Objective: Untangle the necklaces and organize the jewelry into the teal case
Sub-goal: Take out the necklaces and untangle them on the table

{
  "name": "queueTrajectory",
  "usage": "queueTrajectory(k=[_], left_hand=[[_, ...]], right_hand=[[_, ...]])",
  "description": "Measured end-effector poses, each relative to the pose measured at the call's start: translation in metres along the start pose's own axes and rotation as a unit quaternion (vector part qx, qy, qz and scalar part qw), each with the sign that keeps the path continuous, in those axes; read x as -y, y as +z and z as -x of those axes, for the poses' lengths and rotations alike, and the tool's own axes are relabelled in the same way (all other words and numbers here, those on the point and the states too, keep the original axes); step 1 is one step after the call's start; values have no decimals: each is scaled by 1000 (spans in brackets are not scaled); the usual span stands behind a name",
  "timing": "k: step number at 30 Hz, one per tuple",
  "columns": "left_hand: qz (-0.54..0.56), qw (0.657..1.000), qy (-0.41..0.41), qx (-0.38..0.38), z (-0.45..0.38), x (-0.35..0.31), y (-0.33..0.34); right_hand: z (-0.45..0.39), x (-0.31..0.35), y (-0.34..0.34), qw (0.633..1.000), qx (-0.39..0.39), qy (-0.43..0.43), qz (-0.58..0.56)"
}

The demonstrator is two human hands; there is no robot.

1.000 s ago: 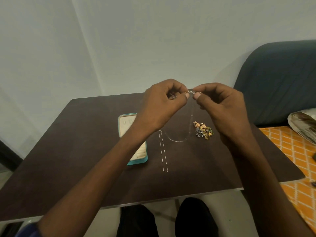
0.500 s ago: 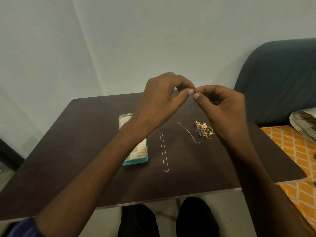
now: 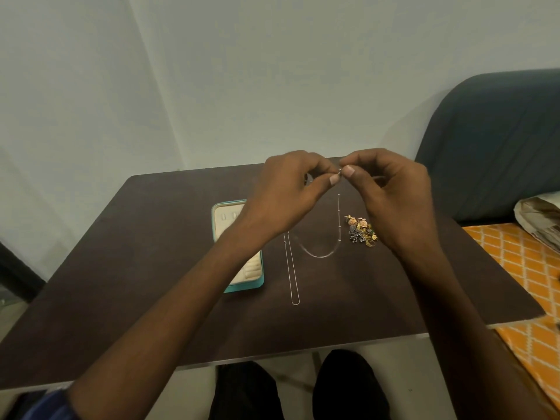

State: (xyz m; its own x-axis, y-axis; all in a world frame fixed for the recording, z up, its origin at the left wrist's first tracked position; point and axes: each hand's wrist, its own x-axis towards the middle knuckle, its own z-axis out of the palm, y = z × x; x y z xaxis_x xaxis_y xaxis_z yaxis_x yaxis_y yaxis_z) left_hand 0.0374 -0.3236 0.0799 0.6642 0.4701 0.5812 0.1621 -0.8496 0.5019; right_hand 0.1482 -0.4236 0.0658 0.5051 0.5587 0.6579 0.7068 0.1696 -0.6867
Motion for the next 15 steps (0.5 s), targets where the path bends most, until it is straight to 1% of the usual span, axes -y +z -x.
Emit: queueTrajectory(k=[3,5,7,11,13,15], left_hand=[[51,998,-30,4,1,0,0],[60,997,-38,2,1,-1,-1],[24,999,-28,-8,2,-1,0],[-103,993,48,-29,0,0,1],[-126,988,79,-42,0,0,0],[-118,988,88,-54,0,-1,-2]], right_hand=[[0,-3,0,999,2,-18,28],[1,-6,0,999,0,-21,38],[3,-9,1,998,-5,-28,59],[7,-11,4,992,-16,-48,116],[7,-10,4,990,-19,-56,129],[8,-9,3,989,-20,-62,133]])
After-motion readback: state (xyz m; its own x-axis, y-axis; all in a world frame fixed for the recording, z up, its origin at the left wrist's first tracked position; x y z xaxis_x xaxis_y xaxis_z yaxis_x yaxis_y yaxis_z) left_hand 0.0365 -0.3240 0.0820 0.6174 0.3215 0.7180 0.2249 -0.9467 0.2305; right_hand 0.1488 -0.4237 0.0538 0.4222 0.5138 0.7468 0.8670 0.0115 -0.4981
